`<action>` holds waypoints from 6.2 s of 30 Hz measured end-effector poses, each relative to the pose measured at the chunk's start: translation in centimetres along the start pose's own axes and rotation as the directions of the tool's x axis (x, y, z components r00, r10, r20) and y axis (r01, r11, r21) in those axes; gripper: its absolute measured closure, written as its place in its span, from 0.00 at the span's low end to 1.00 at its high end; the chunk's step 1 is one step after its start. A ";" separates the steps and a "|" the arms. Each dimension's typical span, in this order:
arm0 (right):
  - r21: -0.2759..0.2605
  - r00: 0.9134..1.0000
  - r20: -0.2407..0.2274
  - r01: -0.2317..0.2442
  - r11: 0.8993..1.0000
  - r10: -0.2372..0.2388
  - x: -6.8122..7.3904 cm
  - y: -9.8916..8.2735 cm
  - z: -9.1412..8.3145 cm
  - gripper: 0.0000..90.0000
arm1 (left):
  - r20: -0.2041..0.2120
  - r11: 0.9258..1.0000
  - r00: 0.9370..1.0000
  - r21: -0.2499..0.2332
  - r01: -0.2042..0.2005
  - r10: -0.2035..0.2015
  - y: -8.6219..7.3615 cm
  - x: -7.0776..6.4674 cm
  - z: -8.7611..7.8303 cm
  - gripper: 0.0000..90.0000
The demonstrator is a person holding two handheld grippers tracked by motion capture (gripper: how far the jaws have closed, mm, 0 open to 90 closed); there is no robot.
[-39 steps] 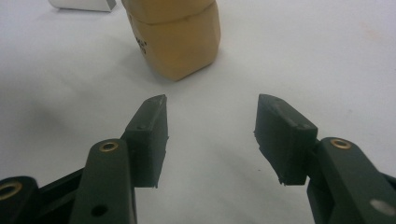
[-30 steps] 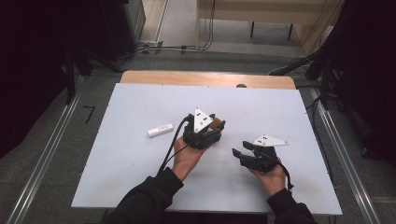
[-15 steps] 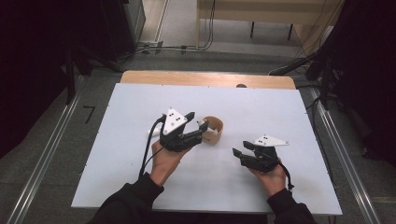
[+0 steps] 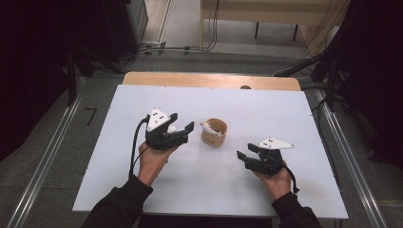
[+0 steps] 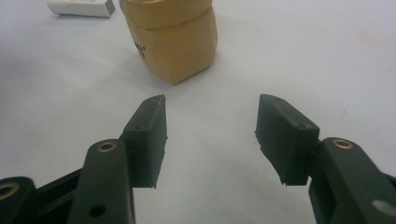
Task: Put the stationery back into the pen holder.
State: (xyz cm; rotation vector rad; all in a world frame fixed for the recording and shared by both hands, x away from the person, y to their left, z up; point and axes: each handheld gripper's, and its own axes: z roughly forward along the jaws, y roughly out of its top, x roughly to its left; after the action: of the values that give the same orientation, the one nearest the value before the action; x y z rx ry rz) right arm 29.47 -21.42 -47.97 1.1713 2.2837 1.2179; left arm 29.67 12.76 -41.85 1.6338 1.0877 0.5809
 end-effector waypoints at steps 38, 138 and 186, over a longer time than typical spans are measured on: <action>0.002 1.000 -0.004 0.002 1.000 -0.002 0.1 0.0 0.1 0.46 | -0.055 0.956 0.990 0.274 -0.107 0.127 -6.4 10.1 2.8 0.36; -0.011 1.000 -0.007 -0.019 1.000 0.019 -0.2 0.0 -0.1 0.48 | 0.165 0.955 0.973 0.225 -0.195 0.160 3.1 0.2 1.4 0.75; -0.114 0.992 0.092 0.095 0.989 -0.085 0.4 1.1 -1.8 0.48 | 0.226 0.929 0.949 0.250 -0.274 0.219 5.0 -7.1 3.8 0.75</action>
State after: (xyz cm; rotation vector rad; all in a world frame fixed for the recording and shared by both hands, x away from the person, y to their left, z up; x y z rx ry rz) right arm 28.71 -21.73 -46.03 1.0466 2.1455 1.2266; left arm 31.20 4.49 -37.53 2.0490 0.8518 0.4301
